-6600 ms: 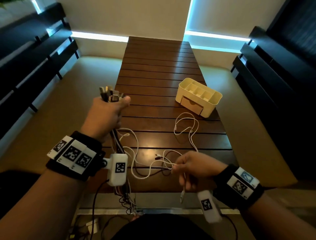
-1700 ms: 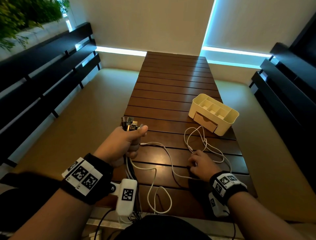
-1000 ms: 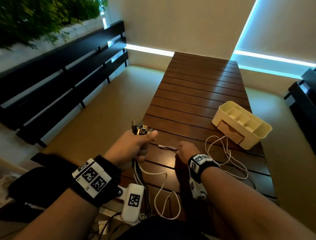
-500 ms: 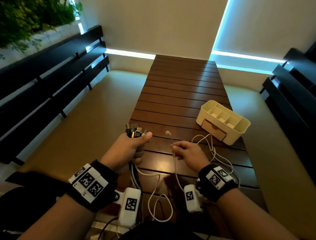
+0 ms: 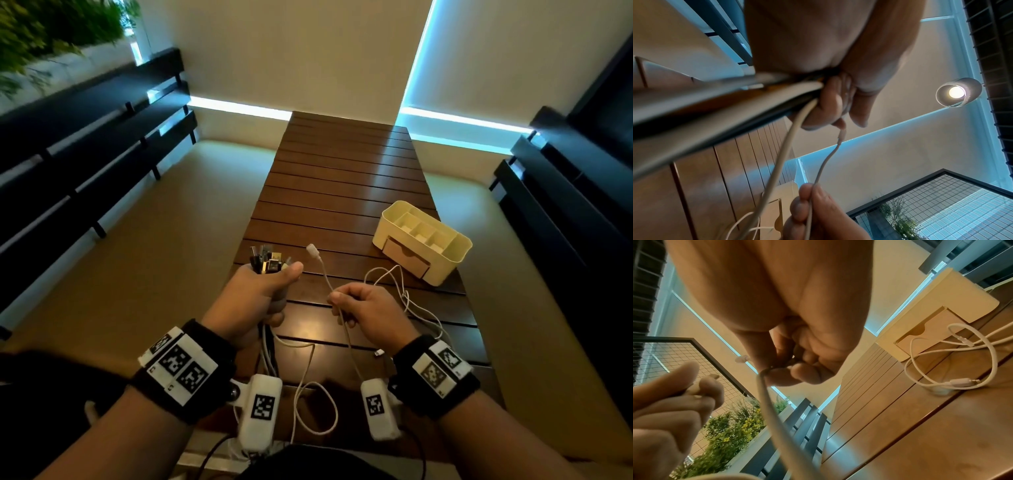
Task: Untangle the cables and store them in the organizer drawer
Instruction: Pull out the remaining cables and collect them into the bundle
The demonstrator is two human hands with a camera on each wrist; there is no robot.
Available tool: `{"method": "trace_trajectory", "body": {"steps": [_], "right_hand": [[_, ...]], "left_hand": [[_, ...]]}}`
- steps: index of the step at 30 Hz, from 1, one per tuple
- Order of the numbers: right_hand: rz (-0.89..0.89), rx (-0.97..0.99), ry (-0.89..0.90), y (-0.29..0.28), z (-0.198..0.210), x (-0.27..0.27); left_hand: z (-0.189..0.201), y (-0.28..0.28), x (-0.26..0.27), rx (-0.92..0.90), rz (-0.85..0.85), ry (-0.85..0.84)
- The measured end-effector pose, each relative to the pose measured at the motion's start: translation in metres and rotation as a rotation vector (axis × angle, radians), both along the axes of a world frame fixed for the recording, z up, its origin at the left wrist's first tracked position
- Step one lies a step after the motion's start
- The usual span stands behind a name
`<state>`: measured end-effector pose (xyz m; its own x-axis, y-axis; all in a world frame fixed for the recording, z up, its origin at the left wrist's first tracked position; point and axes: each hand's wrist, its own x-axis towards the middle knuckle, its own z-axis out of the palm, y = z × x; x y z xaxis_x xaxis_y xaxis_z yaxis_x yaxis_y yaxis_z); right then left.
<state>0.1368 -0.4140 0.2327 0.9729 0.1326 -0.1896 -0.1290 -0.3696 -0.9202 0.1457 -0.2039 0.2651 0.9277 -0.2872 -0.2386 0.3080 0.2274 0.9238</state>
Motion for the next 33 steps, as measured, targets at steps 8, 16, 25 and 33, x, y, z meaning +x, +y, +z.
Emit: {"method": "trace_trajectory", "body": {"steps": [8, 16, 25, 33], "right_hand": [[0.160, 0.015, -0.026, 0.014, 0.010, -0.004], [0.302, -0.012, -0.007, 0.032, 0.018, -0.013], [0.314, 0.006, -0.043, 0.030, 0.021, -0.010], [0.376, 0.108, 0.108, 0.012, -0.001, -0.020]], "left_hand": [[-0.003, 0.005, -0.002, 0.015, 0.115, -0.048], [-0.004, 0.000, -0.007, 0.040, 0.069, -0.224], [0.000, -0.008, -0.007, 0.029, 0.347, -0.297], [-0.001, -0.002, 0.005, 0.073, 0.693, -0.216]]}}
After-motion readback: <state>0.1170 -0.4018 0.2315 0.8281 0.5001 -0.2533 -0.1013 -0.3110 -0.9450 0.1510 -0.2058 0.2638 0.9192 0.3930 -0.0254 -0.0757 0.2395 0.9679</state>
